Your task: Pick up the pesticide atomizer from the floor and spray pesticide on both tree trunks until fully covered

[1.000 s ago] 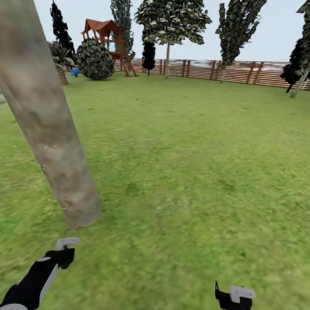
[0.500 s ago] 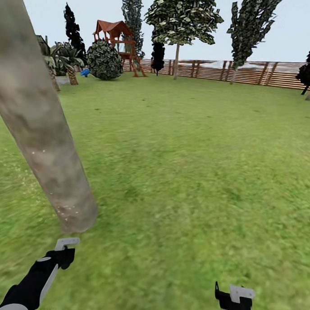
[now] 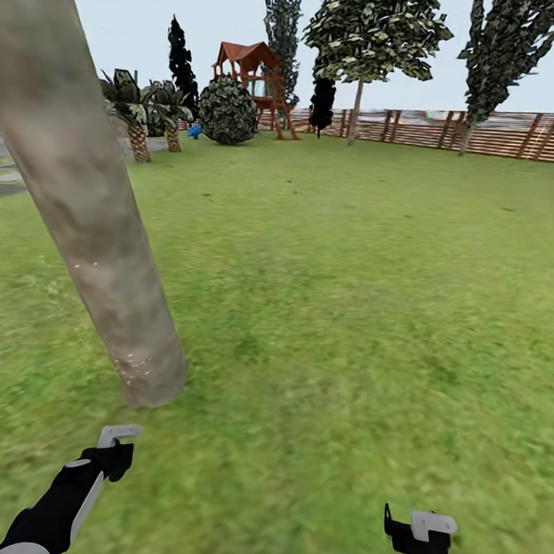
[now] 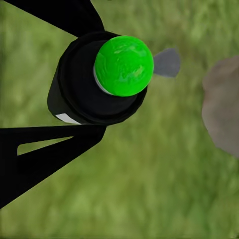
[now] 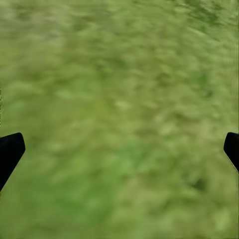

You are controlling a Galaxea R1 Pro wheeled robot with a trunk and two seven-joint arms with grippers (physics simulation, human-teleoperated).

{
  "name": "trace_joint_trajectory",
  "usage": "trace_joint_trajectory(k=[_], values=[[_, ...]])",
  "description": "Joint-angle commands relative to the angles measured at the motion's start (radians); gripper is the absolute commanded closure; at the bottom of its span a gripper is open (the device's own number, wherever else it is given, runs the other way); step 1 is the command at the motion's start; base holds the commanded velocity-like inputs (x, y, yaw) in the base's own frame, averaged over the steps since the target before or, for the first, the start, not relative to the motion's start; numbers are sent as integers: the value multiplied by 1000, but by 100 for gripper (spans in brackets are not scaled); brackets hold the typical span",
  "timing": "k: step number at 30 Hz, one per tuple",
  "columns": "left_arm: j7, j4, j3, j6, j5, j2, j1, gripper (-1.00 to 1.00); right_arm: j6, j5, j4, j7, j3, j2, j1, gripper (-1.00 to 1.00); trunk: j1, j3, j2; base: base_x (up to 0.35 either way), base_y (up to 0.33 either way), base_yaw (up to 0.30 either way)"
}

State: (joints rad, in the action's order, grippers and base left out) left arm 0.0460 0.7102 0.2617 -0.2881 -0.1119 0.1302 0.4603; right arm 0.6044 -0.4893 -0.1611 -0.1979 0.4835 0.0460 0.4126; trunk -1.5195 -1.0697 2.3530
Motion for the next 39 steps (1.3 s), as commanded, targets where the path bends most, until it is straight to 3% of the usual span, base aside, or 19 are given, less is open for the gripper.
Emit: trace_joint_trajectory(k=[1, 6, 12, 16, 17, 21, 23, 27, 29, 31, 36, 39], values=[[0, 0, 0, 0, 0, 0, 0, 100, 0, 0, 0, 0, 0, 0, 0, -100, 0, 1, 0, 229, -197, 271], [-48, 0, 1, 1, 4, 0, 0, 100, 0, 0, 0, 0, 1, 0, 0, -100, 0, 5, 0, 83, -65, 258], [-36, 22, -7, 24, 5, 6, 14, 100, 0, 0, 0, 0, 1, 2, 0, -100, 0, 7, 0, 2, -1, 100], [-14, 75, -73, 17, -1, -3, 33, 100, 0, 0, 0, -1, 1, 4, 0, -100, 0, 7, 0, 0, 0, 1], [-8, 115, -106, 0, -1, -3, 35, 100, -1, 0, 0, -2, 1, 5, 0, -100, 0, 7, 0, -243, 0, 0], [32, 220, -116, -120, 3, 0, 49, 100, -2, 0, 0, -1, 1, 5, 0, -100, 0, 7, 0, -72, 0, 0], [56, 229, -110, -166, 2, 14, 92, 100, -1, 0, 0, 0, 1, 5, 0, -100, 0, 7, 0, -9, 0, 0], [78, 228, -102, -184, 6, 91, 129, 100, -1, 0, 0, 0, 1, 3, 0, -100, 0, 7, 0, -1, 0, 0], [148, 239, -106, -196, 6, 98, 131, 100, -2, 0, 0, 0, 1, 3, 0, -100, 0, 7, 0, 0, 0, 0], [168, 239, -106, -217, 5, 102, 132, 100, -1, 0, 0, 0, 1, 4, 0, -100, 0, 7, 0, 0, 0, 0], [180, 229, -61, -234, 2, 171, 142, 100, -1, 0, 0, -1, 1, 3, 0, -100, 0, 7, 0, 0, 0, 6], [180, 229, -62, -230, 0, 179, 132, 100, 0, 0, 0, -1, 1, 2, 0, -100, 0, 7, 0, 0, 0, 198]])
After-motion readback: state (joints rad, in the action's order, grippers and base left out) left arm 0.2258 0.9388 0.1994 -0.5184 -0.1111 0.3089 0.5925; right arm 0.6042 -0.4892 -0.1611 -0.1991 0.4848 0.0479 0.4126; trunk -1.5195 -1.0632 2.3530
